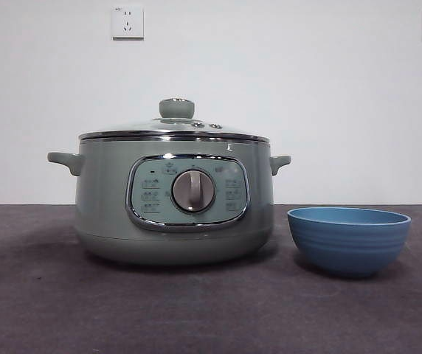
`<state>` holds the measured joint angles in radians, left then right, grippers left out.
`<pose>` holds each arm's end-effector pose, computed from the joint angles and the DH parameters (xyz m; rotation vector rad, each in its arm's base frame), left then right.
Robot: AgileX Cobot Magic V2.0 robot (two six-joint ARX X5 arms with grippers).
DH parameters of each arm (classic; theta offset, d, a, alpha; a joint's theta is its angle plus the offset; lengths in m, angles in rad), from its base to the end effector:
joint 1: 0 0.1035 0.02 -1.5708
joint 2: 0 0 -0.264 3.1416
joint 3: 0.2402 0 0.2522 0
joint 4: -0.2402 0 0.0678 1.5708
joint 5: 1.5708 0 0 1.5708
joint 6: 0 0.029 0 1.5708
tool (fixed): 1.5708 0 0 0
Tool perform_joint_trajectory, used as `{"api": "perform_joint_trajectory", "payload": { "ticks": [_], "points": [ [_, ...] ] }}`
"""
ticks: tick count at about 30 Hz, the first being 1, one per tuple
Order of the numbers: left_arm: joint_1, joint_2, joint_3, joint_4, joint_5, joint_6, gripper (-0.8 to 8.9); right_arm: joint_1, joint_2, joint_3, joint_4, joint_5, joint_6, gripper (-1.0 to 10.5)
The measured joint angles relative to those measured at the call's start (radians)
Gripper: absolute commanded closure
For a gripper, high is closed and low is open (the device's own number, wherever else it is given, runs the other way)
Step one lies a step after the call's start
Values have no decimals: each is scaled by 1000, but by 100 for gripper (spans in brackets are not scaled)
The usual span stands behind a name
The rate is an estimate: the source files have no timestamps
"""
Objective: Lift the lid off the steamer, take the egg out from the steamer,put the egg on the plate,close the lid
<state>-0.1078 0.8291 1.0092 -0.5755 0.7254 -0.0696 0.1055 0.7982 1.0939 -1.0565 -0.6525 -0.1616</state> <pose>0.1515 -0.0358 0.3666 -0.1884 0.4164 -0.8088 0.1159 0.0300 0.3587 0.0635 0.6877 0.7771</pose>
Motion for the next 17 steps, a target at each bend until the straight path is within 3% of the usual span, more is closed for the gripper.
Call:
{"api": "perform_joint_trajectory", "payload": {
  "ticks": [10, 17],
  "points": [
    [-193, 309, 183, 97, -286, 78, 302, 0, 0, 0, 0, 0, 0, 406],
    [-275, 489, 222, 219, -381, 109, 302, 0, 0, 0, 0, 0, 1, 406]
  ]
}}
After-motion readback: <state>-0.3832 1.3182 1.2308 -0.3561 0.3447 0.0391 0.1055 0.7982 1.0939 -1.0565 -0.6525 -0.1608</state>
